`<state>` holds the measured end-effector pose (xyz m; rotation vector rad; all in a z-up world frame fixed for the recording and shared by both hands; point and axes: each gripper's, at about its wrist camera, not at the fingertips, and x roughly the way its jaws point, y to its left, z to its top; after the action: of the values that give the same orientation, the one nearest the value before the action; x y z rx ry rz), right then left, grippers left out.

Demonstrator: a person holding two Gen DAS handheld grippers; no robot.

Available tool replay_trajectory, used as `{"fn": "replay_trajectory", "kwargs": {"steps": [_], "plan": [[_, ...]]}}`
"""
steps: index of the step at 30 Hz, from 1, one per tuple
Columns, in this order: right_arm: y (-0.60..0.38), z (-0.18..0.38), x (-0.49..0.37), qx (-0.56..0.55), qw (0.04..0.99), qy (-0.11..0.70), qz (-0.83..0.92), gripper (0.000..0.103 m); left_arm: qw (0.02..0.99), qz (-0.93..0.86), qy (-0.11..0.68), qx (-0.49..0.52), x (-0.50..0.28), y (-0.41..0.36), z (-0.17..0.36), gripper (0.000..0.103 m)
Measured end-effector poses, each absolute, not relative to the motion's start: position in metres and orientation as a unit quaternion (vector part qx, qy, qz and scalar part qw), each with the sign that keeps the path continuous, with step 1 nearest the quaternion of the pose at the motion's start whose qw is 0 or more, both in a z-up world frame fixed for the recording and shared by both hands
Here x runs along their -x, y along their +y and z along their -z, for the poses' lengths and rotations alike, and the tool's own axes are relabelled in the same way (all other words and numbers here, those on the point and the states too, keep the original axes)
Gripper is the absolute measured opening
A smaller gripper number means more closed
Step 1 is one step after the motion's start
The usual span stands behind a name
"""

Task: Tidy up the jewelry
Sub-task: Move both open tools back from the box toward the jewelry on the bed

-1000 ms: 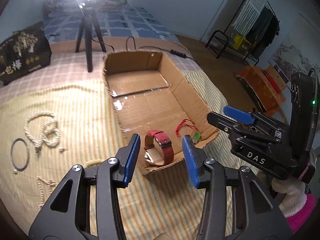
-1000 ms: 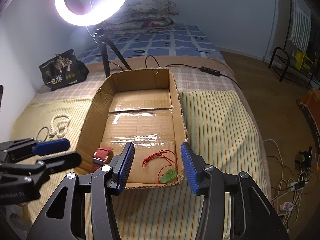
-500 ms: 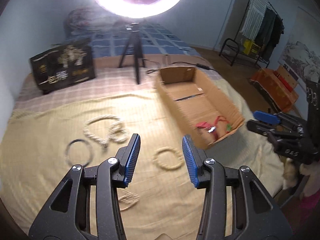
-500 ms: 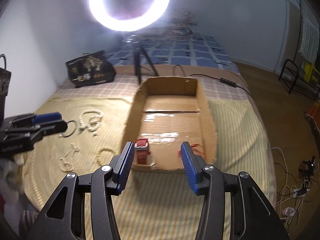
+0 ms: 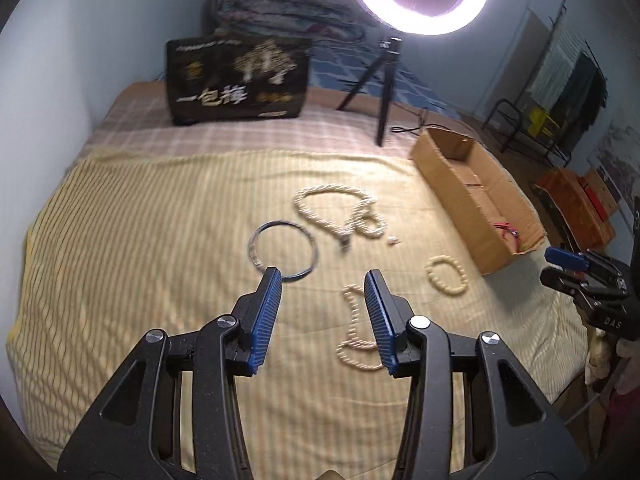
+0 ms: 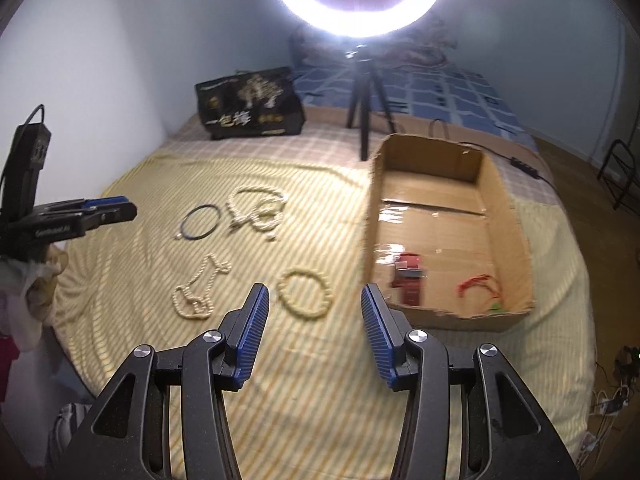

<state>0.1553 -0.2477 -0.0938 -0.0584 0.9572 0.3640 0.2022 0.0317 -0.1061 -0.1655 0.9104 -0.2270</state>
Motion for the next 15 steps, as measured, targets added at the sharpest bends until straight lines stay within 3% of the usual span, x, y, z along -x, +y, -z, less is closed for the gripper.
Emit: {"fn": "replay_trajectory", "kwargs": {"steps": [5, 8, 15], "plan": [[-0.225, 0.108, -0.155, 0.029, 0.861, 0.47, -0.193, 0.047, 0.882, 0.102, 0.45, 0.092, -0.202, 0.052, 0.127, 0.044], [-0.214, 0.118, -0.154, 0.029, 0.854, 0.477, -0.203, 0.047, 0.877, 0.106, 0.461, 0.089, -0.205, 0.053, 0.143, 0.035], [-0.186, 0.144, -0.152, 0.042, 0.834, 0.501, -0.227, 0.047, 0.87, 0.112, 0.476, 0.067, -0.213, 0.041, 0.174, 0.034]]}}
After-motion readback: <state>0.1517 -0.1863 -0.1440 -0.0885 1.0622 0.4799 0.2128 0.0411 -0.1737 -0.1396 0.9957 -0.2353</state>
